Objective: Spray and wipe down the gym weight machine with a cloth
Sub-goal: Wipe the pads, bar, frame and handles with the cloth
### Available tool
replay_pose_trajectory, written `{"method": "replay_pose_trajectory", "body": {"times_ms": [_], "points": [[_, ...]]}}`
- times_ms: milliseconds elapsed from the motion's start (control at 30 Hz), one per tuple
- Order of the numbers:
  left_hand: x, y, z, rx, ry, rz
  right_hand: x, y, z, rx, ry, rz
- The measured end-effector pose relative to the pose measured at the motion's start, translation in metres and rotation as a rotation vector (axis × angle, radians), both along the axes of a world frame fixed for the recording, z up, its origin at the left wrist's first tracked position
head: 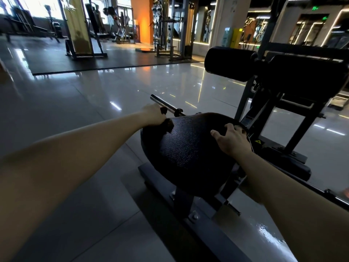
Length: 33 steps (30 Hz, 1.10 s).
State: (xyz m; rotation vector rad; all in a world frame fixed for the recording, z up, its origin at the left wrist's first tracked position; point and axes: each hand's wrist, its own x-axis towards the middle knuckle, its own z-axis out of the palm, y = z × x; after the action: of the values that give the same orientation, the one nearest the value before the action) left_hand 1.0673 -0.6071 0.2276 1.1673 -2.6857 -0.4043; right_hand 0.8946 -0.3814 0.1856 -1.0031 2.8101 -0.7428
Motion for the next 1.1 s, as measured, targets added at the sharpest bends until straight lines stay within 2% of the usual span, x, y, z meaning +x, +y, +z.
{"method": "replay_pose_trajectory", "body": {"times_ms": [100, 167, 300, 467, 567, 667, 800, 900, 933, 1000, 1033, 1100], "points": [[0.017, 0.005, -0.008, -0.098, 0.050, 0.161, -0.003, 0.000, -0.001, 0.004, 0.000, -0.002], [0.029, 0.008, -0.017, -0.084, 0.131, 0.239, -0.003, 0.001, 0.000, 0.009, 0.005, -0.003], [0.054, 0.021, -0.024, 0.170, 0.365, 0.363, -0.001, 0.001, 0.001, 0.027, 0.000, 0.009], [0.080, 0.062, -0.025, 0.414, 0.493, 0.428, 0.002, 0.001, 0.003, 0.059, -0.008, -0.002], [0.091, 0.100, -0.041, 0.436, 0.557, 0.451, 0.007, 0.002, 0.005, 0.060, -0.011, -0.007], [0.096, 0.140, -0.049, 0.514, 0.620, 0.442, 0.010, 0.003, 0.006, 0.084, -0.018, 0.002], [0.099, 0.176, -0.036, 0.631, 0.529, 0.277, 0.016, 0.010, 0.007, 0.076, -0.062, 0.017], [0.093, 0.174, -0.010, 0.691, 0.509, 0.141, 0.030, 0.017, 0.013, 0.115, 0.004, 0.024], [0.091, 0.168, 0.001, 0.705, 0.546, 0.116, 0.038, 0.020, 0.015, 0.081, 0.066, 0.040], [0.085, 0.152, 0.015, 0.754, 0.608, 0.044, 0.056, 0.025, 0.022, -0.151, 0.147, 0.147], [0.084, 0.147, 0.021, 0.790, 0.625, 0.003, 0.069, 0.029, 0.030, -0.308, 0.113, 0.241], [0.073, 0.144, 0.029, 0.980, 0.699, -0.069, 0.096, 0.036, 0.055, -0.574, -0.190, 0.409]]}}
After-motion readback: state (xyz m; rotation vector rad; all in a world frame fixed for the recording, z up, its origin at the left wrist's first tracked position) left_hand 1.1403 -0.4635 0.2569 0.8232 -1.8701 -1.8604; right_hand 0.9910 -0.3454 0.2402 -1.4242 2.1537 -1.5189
